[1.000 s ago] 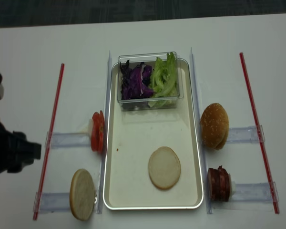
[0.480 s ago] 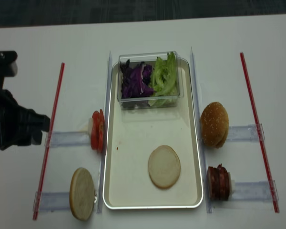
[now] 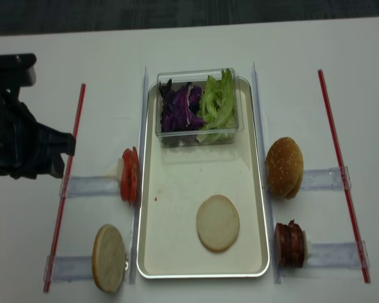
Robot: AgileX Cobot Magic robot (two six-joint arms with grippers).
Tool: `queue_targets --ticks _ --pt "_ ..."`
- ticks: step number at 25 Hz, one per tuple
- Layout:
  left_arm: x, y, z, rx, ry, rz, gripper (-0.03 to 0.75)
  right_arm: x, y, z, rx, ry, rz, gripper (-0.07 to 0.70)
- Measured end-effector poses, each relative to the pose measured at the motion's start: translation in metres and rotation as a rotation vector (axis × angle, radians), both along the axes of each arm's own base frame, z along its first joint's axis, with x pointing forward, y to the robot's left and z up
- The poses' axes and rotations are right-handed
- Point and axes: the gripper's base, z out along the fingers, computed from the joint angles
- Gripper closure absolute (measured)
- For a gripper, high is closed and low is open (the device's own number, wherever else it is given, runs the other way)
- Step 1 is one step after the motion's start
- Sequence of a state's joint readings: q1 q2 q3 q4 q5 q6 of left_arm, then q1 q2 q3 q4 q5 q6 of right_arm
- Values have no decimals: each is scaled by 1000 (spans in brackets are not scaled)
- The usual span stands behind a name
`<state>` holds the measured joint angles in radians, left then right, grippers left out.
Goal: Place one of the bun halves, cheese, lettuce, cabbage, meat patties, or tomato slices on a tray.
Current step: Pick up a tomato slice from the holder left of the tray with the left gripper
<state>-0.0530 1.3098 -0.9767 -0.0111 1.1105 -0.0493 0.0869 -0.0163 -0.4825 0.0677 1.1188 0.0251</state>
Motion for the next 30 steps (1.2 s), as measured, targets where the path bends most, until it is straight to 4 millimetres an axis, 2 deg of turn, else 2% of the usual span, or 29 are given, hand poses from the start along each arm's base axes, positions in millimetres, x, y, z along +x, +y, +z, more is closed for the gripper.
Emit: queue_targets --ticks 16,30 --pt "39 -2 -10 2 38 0 336 0 0 0 0 0 0 157" --pt "61 -3 -26 4 79 0 336 0 0 0 0 0 0 157"
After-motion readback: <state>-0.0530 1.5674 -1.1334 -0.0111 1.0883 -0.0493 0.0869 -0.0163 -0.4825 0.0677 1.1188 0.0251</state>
